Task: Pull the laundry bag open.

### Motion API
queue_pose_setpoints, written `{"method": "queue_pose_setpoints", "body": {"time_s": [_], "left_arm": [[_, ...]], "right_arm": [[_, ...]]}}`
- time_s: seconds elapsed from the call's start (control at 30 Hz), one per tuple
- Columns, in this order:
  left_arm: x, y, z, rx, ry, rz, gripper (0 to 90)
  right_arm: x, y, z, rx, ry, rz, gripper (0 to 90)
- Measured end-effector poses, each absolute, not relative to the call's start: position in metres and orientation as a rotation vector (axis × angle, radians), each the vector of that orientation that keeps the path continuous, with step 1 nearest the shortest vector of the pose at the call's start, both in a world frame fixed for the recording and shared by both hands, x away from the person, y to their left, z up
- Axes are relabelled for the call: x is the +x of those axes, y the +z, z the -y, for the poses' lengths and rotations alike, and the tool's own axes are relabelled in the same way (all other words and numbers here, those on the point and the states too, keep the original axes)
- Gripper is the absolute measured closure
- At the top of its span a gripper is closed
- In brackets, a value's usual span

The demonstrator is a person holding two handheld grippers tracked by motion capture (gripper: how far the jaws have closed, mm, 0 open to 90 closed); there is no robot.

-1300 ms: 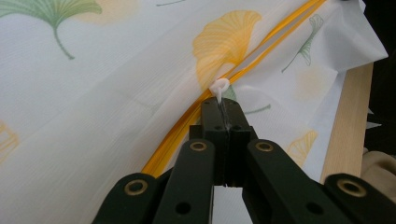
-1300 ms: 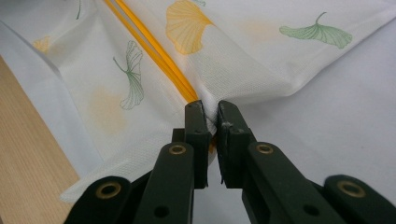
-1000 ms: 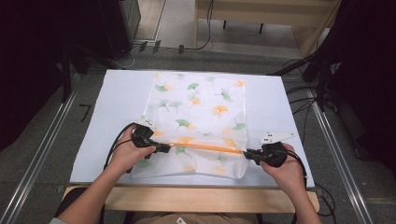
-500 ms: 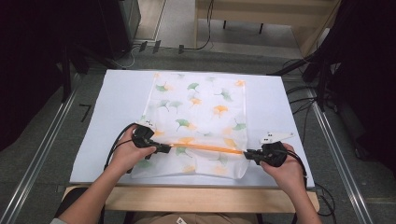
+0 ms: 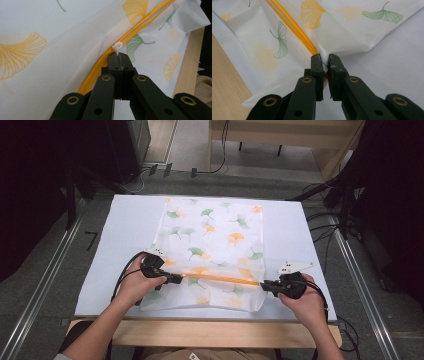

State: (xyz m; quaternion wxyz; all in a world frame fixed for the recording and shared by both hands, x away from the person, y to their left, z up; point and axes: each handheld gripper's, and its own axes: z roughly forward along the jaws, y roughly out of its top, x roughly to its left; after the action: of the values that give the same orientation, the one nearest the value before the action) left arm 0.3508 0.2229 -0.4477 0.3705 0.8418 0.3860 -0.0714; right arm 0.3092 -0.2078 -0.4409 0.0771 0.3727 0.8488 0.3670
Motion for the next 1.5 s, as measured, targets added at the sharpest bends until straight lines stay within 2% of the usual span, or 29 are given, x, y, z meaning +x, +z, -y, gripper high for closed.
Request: {"method": "queue_pose_setpoints", "body": {"time_s": [0.27, 0.53, 1.5], "left_arm": [[0.349, -0.450, -0.232, 2.171, -0.175, -1.001, 90.0], [0.343, -0.451, -0.260, 2.147, -0.146, -1.055, 90.0], [0.343, -0.452, -0.261, 2.134, -0.168, -1.067, 90.0]], "right_arm": [[0.310, -0.442, 0.210, 1.124, 1.111, -2.539, 85.6], [0.311, -0.442, 0.211, 1.131, 1.096, -2.541, 85.6], [0.312, -0.445, 0.212, 1.146, 1.104, -2.544, 85.6]]}}
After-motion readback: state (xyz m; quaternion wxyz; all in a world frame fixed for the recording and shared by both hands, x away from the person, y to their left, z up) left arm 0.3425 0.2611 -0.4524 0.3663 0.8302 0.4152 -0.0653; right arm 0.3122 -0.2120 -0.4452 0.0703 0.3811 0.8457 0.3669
